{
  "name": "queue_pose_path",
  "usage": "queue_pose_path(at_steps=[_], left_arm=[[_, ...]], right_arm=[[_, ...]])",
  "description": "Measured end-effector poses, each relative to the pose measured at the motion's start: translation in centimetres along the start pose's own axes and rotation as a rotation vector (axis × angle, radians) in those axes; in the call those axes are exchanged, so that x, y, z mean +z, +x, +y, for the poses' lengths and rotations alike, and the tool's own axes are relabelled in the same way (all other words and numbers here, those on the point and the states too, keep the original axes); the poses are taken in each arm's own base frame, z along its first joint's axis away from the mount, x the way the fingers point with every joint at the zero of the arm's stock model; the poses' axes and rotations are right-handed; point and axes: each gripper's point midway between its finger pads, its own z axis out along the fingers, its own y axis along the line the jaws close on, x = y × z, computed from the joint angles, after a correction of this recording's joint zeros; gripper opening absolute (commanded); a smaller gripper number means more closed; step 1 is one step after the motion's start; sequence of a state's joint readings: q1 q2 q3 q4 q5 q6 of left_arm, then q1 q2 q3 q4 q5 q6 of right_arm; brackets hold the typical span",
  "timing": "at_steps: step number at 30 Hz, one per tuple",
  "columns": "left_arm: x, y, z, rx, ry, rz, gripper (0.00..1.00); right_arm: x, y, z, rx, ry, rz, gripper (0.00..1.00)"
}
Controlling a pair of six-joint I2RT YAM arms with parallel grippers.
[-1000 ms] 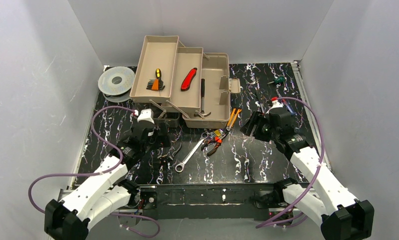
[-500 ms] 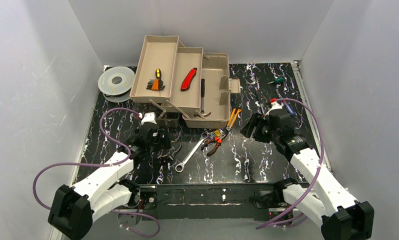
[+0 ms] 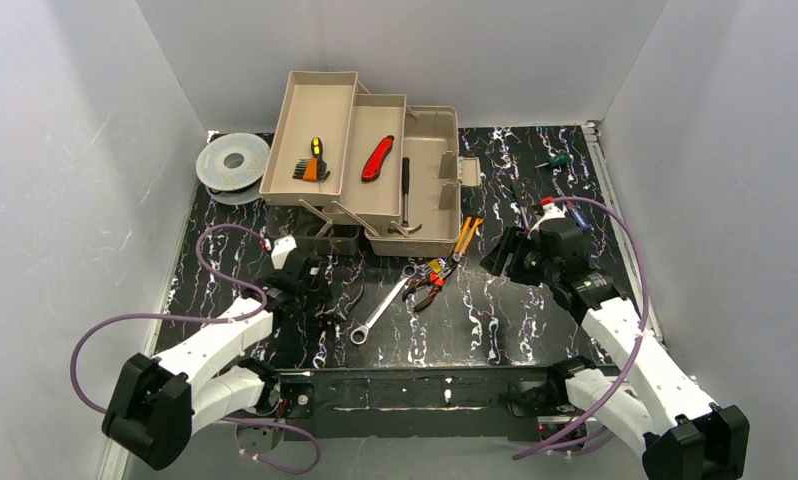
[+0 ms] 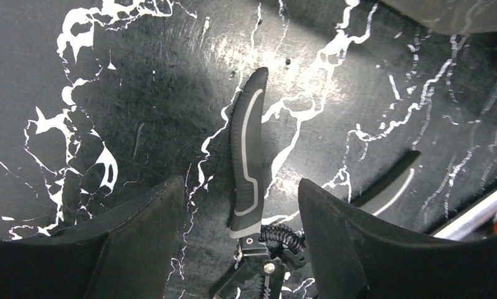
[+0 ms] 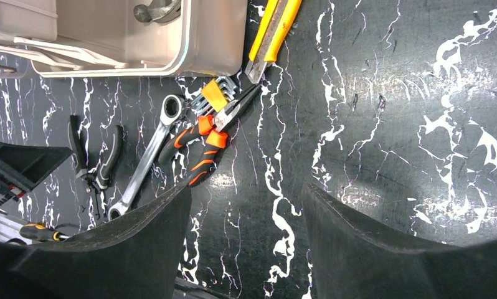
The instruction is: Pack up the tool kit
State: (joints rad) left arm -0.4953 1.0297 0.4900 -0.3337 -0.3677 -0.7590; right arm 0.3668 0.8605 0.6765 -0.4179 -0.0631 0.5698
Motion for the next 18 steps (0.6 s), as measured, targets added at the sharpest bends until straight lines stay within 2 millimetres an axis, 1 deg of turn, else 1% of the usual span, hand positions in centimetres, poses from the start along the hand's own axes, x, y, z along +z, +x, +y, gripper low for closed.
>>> queue_pose_path(at_steps=[4, 7, 12, 14, 16, 17, 18], left_arm=[[1.1, 1.3, 0.6, 0.000, -0.048, 0.060, 0.54], [1.5, 1.2, 0.3, -0.001, -0.068, 0.079, 0.47], [1.7, 1.2, 0.1, -0.033, -0.083, 0.099, 0.23], [1.6, 1.4, -0.3, -0.055, -0.067, 0.109, 0.14], [1.6, 1.5, -0.7, -0.074, -0.051, 0.116, 0.02], [1.7, 1.5, -0.8, -0.079, -0.047, 0.119, 0.00], [1.7, 1.6, -0.9, -0.084, -0.044, 0.121, 0.00]], right_arm=[[-0.2, -0.1, 0.1, -0.003, -0.006, -0.009, 0.72], [-0.4, -0.1, 0.1, -0.004, -0.008, -0.012, 0.72], [-0.7, 0.0, 0.1, -0.006, -0.007, -0.012, 0.72], [-0.8, 0.1, 0.0, -0.007, -0.005, -0.010, 0.72], [-0.8, 0.1, 0.0, -0.007, -0.004, -0.007, 0.72], [-0.8, 0.1, 0.0, -0.008, -0.004, -0.008, 0.72], [-0.8, 0.1, 0.0, -0.008, -0.004, -0.008, 0.72]])
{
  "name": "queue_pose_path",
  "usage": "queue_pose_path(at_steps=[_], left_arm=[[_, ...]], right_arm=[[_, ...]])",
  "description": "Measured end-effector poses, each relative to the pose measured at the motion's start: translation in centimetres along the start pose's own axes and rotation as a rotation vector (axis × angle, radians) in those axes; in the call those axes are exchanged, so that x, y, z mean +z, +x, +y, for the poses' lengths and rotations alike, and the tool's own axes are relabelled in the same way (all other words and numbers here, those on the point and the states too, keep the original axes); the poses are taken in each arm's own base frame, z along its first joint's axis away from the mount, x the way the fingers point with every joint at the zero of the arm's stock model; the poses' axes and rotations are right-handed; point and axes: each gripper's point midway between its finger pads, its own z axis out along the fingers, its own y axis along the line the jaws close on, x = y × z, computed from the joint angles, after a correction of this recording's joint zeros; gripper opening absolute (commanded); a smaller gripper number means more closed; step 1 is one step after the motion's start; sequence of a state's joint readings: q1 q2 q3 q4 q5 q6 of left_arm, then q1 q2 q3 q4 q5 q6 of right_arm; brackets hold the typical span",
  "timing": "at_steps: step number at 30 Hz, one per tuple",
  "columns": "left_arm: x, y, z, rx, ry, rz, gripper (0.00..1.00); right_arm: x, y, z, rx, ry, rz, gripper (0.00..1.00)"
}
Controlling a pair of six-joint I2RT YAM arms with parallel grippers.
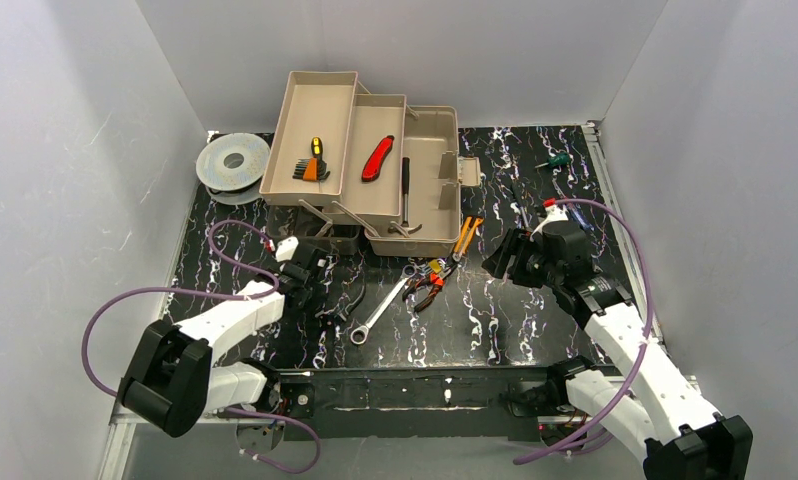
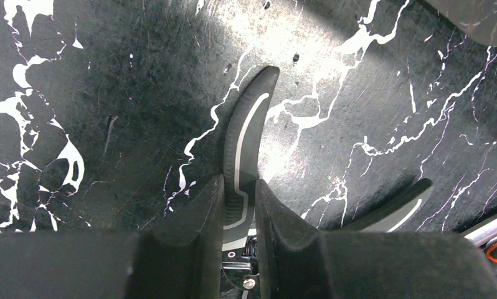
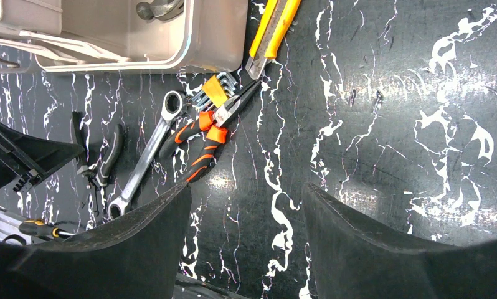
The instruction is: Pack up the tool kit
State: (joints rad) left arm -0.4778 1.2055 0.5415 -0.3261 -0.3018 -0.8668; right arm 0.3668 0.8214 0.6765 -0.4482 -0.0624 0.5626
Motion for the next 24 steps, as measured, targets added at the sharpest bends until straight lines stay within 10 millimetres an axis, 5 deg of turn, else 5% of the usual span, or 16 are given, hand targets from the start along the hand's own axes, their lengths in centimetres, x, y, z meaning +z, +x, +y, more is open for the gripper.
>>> queue_pose_path(at_steps=[8, 24], left_arm=[[-1.8, -0.9, -0.4, 0.018, 0.067, -0.038, 0.00], [-14.3, -8.1, -6.0, 0.128, 0.412, -0.210, 0.00]], right_arm=[[-0.4, 0.1, -0.3, -0.017, 0.013, -0.006, 0.72], [-0.5, 0.0, -0.3, -0.017, 0.011, -0.010, 0.72]])
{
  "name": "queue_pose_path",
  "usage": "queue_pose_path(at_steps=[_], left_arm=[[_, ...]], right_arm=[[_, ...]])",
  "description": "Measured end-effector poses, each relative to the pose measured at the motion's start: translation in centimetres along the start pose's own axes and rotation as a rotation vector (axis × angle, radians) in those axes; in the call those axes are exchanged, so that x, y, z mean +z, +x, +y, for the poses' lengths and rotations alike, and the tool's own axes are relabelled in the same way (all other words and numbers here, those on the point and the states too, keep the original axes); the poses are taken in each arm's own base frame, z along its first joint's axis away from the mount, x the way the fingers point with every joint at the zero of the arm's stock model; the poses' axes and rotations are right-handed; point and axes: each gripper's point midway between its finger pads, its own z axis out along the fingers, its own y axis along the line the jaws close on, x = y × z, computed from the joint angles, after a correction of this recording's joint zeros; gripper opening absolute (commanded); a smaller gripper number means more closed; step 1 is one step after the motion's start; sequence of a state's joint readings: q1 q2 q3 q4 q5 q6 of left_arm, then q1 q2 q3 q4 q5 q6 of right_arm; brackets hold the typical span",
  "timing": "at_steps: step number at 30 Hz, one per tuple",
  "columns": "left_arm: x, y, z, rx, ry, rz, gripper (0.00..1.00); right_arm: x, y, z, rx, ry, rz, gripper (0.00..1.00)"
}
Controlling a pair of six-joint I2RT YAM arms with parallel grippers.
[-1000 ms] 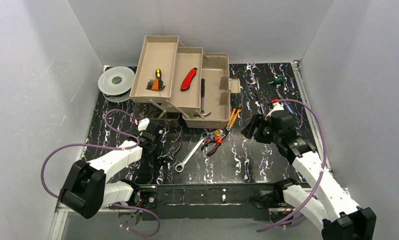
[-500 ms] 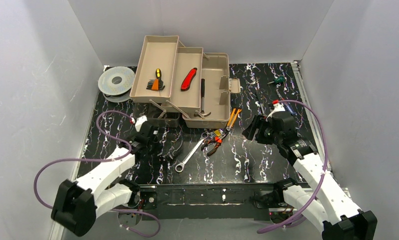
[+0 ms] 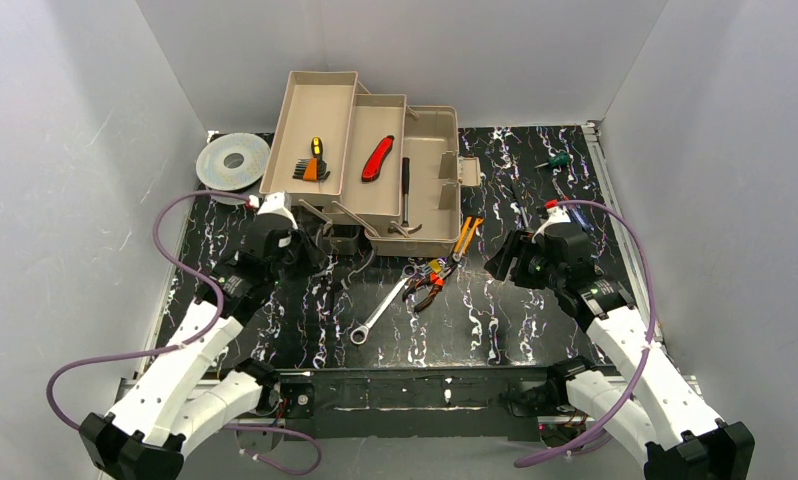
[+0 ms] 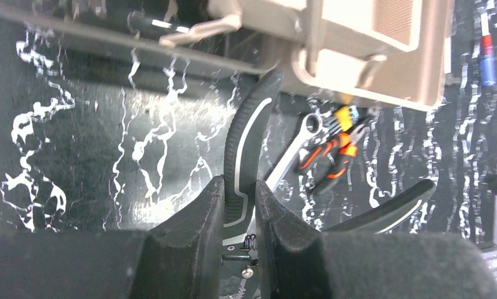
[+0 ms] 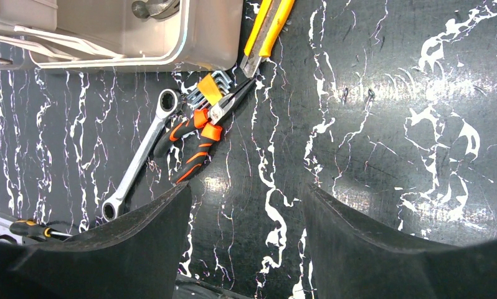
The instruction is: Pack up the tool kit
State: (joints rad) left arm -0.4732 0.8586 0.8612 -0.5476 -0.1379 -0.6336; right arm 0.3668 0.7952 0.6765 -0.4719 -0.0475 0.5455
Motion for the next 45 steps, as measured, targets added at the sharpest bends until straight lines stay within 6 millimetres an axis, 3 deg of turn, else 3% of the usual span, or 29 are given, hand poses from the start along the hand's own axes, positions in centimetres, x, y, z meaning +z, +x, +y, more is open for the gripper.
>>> queue_pose_path(at_steps=[6, 11, 15, 20, 26, 30, 34, 40, 45], left_arm=[[-2.9, -5.8, -3.4, 0.047, 0.066, -0.103, 0.00], [-3.5, -12.5, -5.9, 0.066, 0.072, -0.217, 0.00], [-1.6, -18.2, -5.4, 0.001, 0.028, -0.296, 0.00], [3.3, -23.3, -3.1, -0.107, -0.034, -0.333, 0.00], [10.5, -26.1, -0.2, -0.294, -0.009, -0.290, 0.00], [13.7, -27.2, 0.8, -0.372, 0.018, -0.258, 0.00], [14.1, -28.1, 0.2, -0.396, 0.044, -0.265, 0.00], [14.0, -31.8, -2.2, -0.419, 0.144, -0.319, 0.00], [16.1, -33.7, -2.7, -0.419, 0.178, -0.337, 0.00]], right_arm=[[-0.1, 0.0, 0.0, 0.000, -0.002, -0.003, 0.72], [-0.2, -0.1, 0.1, 0.001, -0.005, -0.007, 0.72], [-0.2, -0.1, 0.2, 0.005, -0.007, -0.007, 0.72], [-0.4, -0.6, 0.6, 0.006, -0.015, -0.014, 0.72], [-0.7, -1.3, 1.0, 0.005, -0.024, -0.030, 0.72], [-0.7, -1.3, 1.0, 0.012, -0.021, -0.027, 0.72], [-0.7, -1.1, 0.9, 0.020, -0.017, -0.021, 0.72], [-0.7, -1.0, 0.7, 0.025, -0.004, -0.013, 0.72], [-0.7, -1.0, 0.5, 0.026, 0.008, -0.012, 0.72]])
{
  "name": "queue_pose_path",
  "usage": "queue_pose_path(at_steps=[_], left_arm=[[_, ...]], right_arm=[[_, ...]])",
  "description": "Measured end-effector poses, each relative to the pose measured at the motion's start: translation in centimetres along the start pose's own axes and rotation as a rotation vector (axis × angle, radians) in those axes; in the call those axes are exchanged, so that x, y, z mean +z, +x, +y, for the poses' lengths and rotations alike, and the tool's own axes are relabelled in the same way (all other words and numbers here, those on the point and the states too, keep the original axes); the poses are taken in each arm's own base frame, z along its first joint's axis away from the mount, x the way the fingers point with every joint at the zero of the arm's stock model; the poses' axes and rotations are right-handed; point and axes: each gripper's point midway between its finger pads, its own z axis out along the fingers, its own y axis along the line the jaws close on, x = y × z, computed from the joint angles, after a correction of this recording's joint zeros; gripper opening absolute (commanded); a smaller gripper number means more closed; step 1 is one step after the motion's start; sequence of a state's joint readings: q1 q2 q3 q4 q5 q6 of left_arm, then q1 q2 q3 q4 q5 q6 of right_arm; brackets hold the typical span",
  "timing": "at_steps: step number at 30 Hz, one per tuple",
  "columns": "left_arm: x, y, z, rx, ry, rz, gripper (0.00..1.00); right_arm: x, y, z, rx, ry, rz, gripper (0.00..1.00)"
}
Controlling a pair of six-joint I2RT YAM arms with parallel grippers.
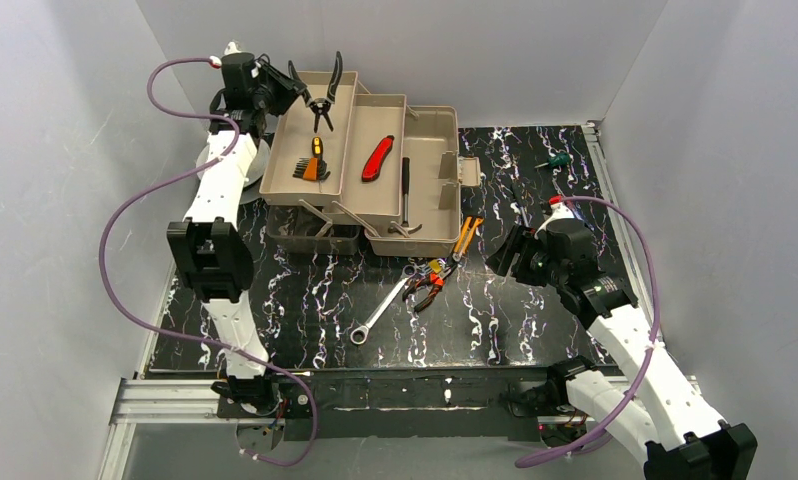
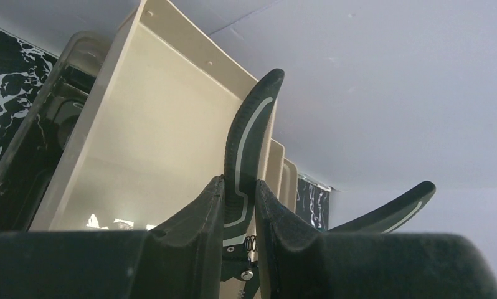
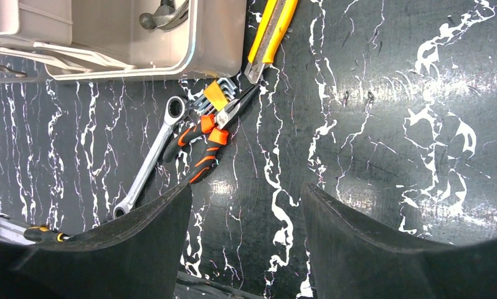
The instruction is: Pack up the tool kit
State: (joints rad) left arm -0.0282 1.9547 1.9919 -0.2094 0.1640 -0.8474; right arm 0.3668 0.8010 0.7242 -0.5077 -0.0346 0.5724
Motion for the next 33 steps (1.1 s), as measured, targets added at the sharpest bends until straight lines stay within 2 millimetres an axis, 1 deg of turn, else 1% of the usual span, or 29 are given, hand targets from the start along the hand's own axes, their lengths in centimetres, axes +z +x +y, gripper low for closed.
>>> queue_pose_path(at_steps=[4, 7, 8, 9, 10, 11, 12, 13, 15, 17, 19, 21, 24, 26, 28, 29, 31, 33], left_arm=[[2.3, 0.6, 1.7, 0.028, -0.031, 0.011, 0.00], [3.4, 1.4, 3.5, 0.055, -0.071, 0.025, 0.00], [3.7, 1.5, 4.0, 0.064, -0.084, 0.027, 0.04], [3.8, 1.6, 4.3, 0.073, -0.093, 0.026, 0.15], [3.9, 1.6, 4.6, 0.082, -0.099, 0.026, 0.28], [3.9, 1.6, 4.7, 0.095, -0.103, 0.024, 0.45], [3.9, 1.5, 4.8, 0.109, -0.106, 0.020, 0.60], [3.9, 1.5, 4.8, 0.124, -0.106, 0.018, 0.69], [3.9, 1.4, 5.0, 0.143, -0.109, 0.019, 0.78], [3.8, 1.4, 4.9, 0.159, -0.107, 0.019, 0.85], [3.4, 1.3, 4.4, 0.174, -0.096, 0.022, 0.88], [2.6, 1.2, 3.8, 0.186, -0.086, 0.027, 0.88], [1.1, 0.4, 2.2, 0.204, -0.054, 0.018, 0.88], [-0.8, -0.5, 0.1, 0.223, -0.008, -0.001, 0.88], [-2.2, -1.2, -1.3, 0.234, 0.030, -0.018, 0.87], [-3.5, -1.4, -2.3, 0.239, 0.058, -0.026, 0.87], [-6.2, -1.1, -3.9, 0.247, 0.106, -0.029, 0.87], [-9.0, -0.2, -5.3, 0.261, 0.152, -0.030, 0.87]], right_arm=[[0.1, 0.0, -0.1, 0.001, 0.008, 0.002, 0.72], [0.3, 0.1, -0.2, 0.002, 0.014, 0.010, 0.72], [0.4, 0.2, -0.3, 0.002, 0.015, 0.013, 0.72], [0.5, 0.2, -0.3, 0.002, 0.017, 0.016, 0.72], [0.5, 0.3, -0.3, 0.003, 0.019, 0.019, 0.72], [0.6, 0.3, -0.4, 0.003, 0.021, 0.022, 0.72], [0.7, 0.3, -0.4, 0.004, 0.022, 0.025, 0.73], [0.7, 0.4, -0.4, 0.005, 0.024, 0.028, 0.74], [0.9, 0.5, -0.5, 0.009, 0.028, 0.034, 0.79], [1.1, 0.6, -0.6, 0.015, 0.036, 0.043, 0.80], [1.3, 0.5, -0.6, 0.023, 0.047, 0.053, 0.80], [1.5, 0.4, -0.9, 0.029, 0.072, 0.062, 0.80], [1.8, -0.4, -1.3, 0.034, 0.123, 0.059, 0.80], [1.8, -0.9, -1.4, 0.033, 0.144, 0.050, 0.78], [1.8, -1.6, -1.6, 0.032, 0.167, 0.034, 0.77], [1.8, -1.9, -1.7, 0.033, 0.180, 0.024, 0.76], [1.9, -2.5, -1.9, 0.036, 0.202, 0.012, 0.76], [2.3, -3.1, -2.3, 0.042, 0.230, 0.013, 0.75]])
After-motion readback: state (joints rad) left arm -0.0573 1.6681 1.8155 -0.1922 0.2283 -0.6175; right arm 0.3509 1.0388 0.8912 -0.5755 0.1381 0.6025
